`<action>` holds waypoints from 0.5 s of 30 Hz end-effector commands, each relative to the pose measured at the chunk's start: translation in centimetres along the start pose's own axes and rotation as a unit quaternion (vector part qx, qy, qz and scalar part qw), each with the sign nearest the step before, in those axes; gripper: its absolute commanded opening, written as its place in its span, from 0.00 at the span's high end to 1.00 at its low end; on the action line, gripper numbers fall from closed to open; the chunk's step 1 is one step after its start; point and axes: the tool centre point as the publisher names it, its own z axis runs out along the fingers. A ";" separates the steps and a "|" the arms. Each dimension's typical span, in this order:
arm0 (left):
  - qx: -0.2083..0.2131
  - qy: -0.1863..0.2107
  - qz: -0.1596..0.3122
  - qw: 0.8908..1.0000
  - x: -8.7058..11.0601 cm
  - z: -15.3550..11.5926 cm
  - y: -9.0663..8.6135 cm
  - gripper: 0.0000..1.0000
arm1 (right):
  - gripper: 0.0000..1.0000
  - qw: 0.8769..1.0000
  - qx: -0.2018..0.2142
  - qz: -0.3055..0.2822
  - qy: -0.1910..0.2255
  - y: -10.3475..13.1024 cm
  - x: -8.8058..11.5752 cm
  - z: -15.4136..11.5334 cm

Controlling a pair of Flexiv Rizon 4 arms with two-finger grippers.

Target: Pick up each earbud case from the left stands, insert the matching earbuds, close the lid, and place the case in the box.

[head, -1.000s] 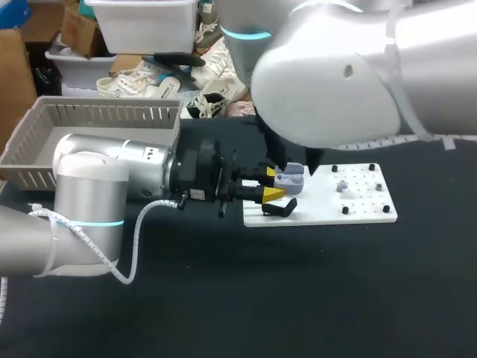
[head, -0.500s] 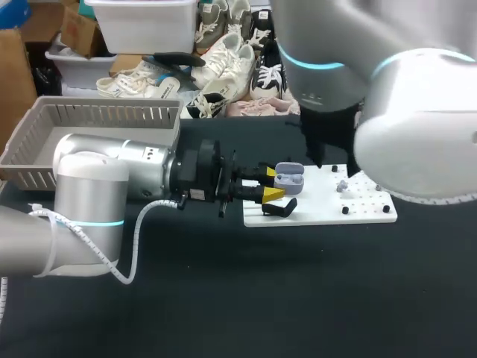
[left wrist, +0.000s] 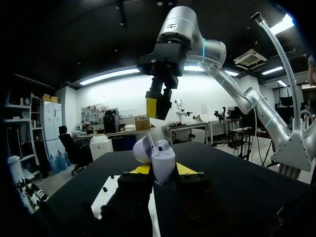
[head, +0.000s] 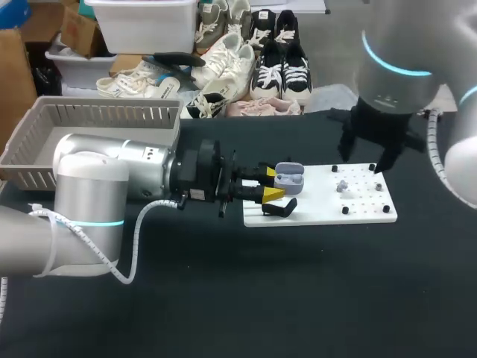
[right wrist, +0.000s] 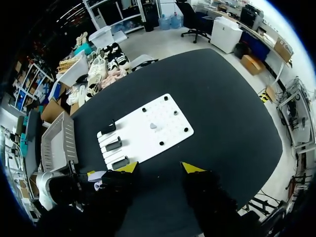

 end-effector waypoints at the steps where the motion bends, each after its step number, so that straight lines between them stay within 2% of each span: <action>1: 0.000 0.000 0.000 1.000 0.0 0.0 0.0 1.00 | 0.45 0.997 -0.082 -0.005 0.007 -0.3 -1.2 1.9; 4: 0.000 0.000 0.000 1.000 0.0 0.0 0.0 1.00 | 0.37 0.996 -0.082 -0.010 0.012 -0.1 -1.7 3.2; 8: 0.000 0.000 0.000 1.000 0.0 0.0 0.0 1.00 | 0.33 0.996 -0.085 -0.016 0.021 0.1 -2.2 5.0; 9: 0.000 0.000 0.000 1.000 0.0 0.0 0.0 1.00 | 0.38 0.996 -0.086 -0.016 0.023 0.1 -2.3 5.5; 11: 0.000 0.000 0.000 1.000 0.0 0.0 0.0 1.00 | 0.42 0.996 -0.087 -0.017 0.024 0.2 -2.5 6.3; 15: 0.000 0.000 0.000 1.000 0.0 0.0 0.0 1.00 | 0.46 0.996 -0.083 -0.020 0.026 0.3 -2.8 8.1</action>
